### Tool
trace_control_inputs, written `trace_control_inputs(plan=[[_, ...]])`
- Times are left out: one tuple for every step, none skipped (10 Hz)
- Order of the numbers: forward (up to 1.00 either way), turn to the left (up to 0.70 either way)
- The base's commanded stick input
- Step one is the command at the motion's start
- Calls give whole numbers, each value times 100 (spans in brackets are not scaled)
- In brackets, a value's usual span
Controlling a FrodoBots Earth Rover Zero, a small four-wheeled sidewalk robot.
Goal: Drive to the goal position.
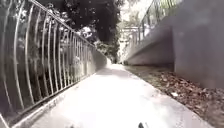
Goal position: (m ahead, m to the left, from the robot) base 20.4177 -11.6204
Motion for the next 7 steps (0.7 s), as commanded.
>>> trace_control_inputs(plan=[[85,-2],[85,-6],[85,-9],[85,-31],[85,-25],[85,-3],[85,0]])
